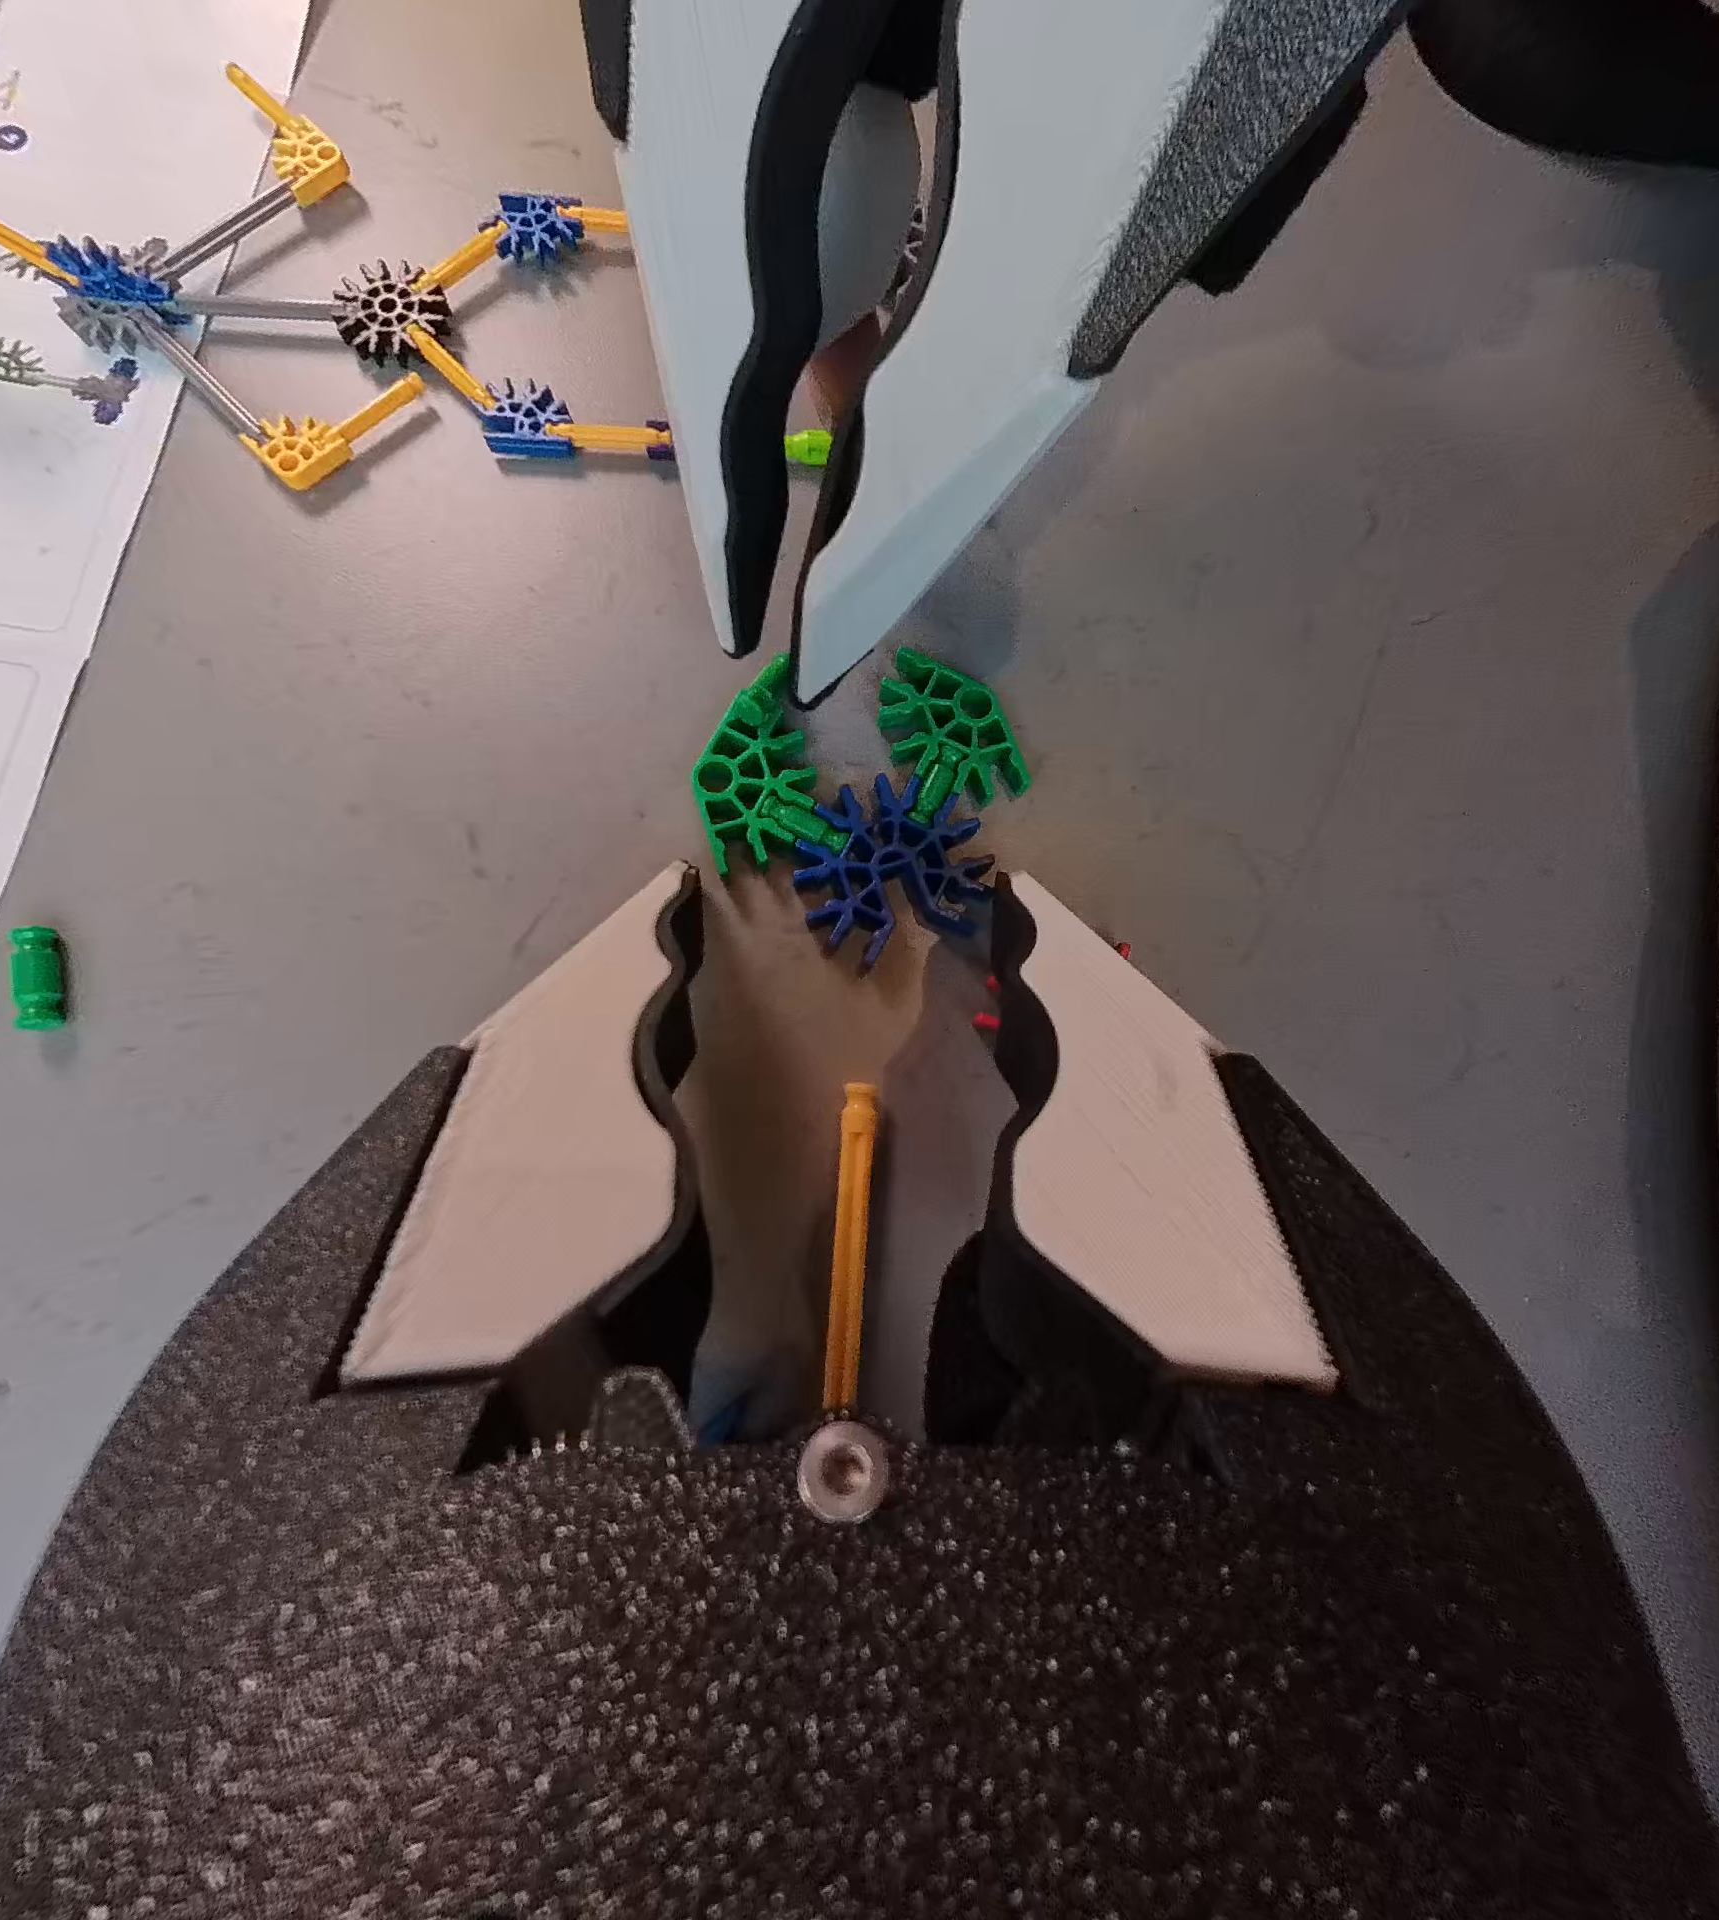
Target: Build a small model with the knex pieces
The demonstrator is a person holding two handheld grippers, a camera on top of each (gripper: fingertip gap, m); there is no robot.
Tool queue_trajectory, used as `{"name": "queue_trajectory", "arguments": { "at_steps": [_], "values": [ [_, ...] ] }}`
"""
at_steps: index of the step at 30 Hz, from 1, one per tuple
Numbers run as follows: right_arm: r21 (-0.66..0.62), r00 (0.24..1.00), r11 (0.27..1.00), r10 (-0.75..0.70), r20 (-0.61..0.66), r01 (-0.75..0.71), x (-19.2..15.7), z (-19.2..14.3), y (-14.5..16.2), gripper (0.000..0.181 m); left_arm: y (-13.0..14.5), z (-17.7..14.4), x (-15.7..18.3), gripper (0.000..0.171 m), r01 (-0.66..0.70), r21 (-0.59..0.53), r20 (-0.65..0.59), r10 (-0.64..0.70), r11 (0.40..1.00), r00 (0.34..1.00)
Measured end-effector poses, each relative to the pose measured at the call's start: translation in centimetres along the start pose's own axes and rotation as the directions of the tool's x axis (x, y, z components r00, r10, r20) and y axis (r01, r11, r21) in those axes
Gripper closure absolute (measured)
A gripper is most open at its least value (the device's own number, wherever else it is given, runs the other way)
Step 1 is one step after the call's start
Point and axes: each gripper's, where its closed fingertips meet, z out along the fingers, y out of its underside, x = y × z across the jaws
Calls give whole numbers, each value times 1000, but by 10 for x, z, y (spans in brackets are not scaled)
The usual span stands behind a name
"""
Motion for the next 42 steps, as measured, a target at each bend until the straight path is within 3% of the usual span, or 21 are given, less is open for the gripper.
{"name": "queue_trajectory", "arguments": {
  "at_steps": [2, 16, 28, 37, 42],
  "values": [
    [-3, 1000, 1000, -21, 7, 21, 0, -1, -2, 181, 0, 0, -1, 117, -4, 1, 5, 4, 1000, 1000],
    [-111, 994, 989, -94, 51, 100, 5, 7, -1, 181, -1, 1, -1, 118, -11, 13, 12, 11, 1000, 1000],
    [-109, 996, 991, -65, 68, 73, 4, 9, -4, 181, -1, 1, -1, 118, -7, 21, 11, 7, 1000, 1000],
    [-151, 982, 971, -180, 60, 187, 2, 13, -3, 181, -1, 1, 0, 117, -4, 26, 7, 3, 1000, 1000],
    [-106, 989, 985, -127, 78, 135, 2, 13, -4, 181, 0, 1, 0, 117, -3, 29, 7, 3, 1000, 1000]
  ]
}}
